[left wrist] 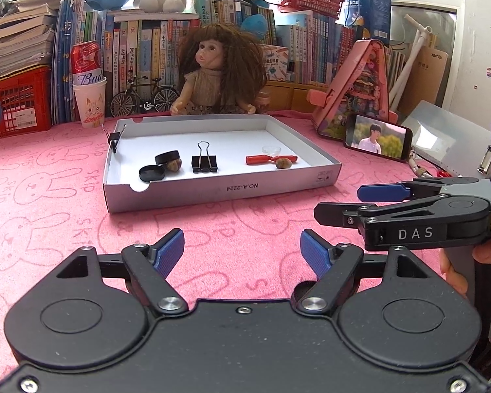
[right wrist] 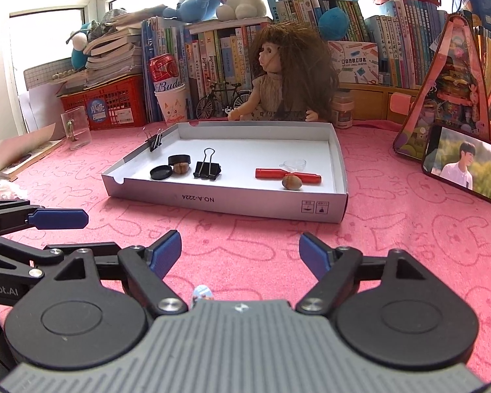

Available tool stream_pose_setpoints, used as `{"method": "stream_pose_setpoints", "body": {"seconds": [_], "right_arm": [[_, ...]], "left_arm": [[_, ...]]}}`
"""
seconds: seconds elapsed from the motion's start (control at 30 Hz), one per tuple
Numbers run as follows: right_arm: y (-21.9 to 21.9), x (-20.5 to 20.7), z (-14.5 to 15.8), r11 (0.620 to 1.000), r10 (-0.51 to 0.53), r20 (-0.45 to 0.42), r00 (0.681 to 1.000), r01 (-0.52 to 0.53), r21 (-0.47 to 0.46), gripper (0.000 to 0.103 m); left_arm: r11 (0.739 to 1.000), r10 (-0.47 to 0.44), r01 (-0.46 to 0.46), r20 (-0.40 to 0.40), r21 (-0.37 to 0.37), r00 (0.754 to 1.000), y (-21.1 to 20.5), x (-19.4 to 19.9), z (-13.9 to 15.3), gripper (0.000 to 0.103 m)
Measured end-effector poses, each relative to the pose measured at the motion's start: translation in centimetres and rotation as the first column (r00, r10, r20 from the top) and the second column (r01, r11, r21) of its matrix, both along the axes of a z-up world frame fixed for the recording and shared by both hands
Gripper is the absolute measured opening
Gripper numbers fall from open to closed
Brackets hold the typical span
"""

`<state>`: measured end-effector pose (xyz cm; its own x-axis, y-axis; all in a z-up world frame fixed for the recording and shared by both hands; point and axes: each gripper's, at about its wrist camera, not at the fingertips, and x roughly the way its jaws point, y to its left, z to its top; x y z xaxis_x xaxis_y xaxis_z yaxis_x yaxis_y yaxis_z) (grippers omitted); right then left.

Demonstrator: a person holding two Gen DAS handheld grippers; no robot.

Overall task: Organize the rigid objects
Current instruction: 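Move both tools back from the tray, then move the left tool to the blue cookie plate while the right tool approaches a black lid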

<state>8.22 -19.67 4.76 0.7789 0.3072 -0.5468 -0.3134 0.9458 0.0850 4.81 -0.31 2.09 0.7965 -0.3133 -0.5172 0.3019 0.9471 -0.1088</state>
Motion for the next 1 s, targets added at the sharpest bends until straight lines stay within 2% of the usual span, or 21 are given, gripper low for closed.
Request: {"method": "stream_pose_setpoints", "body": {"seconds": [0.3, 0.8, 1.0], "right_arm": [[-0.6, -1.0, -0.9, 1.000, -0.018, -0.020, 1.000, 0.018, 0.015, 0.087], [-0.4, -2.9, -1.5, 1.000, 0.022, -0.004, 1.000, -0.022, -0.011, 0.088], [-0.1, -3.9, -1.7, 0.999, 0.047, 0.001, 0.999, -0.047, -0.025, 0.088]], "left_arm": [[1.000, -0.022, 0.022, -0.026, -0.006, 0.999, 0.0, -1.4, -0.8, 0.077], [0.995, -0.097, 0.098, -0.040, 0.026, 0.994, -1.1, -4.1, -1.9, 0.077], [0.991, -0.123, 0.124, -0.031, 0.049, 0.992, -1.6, -5.0, -2.3, 0.070]]}}
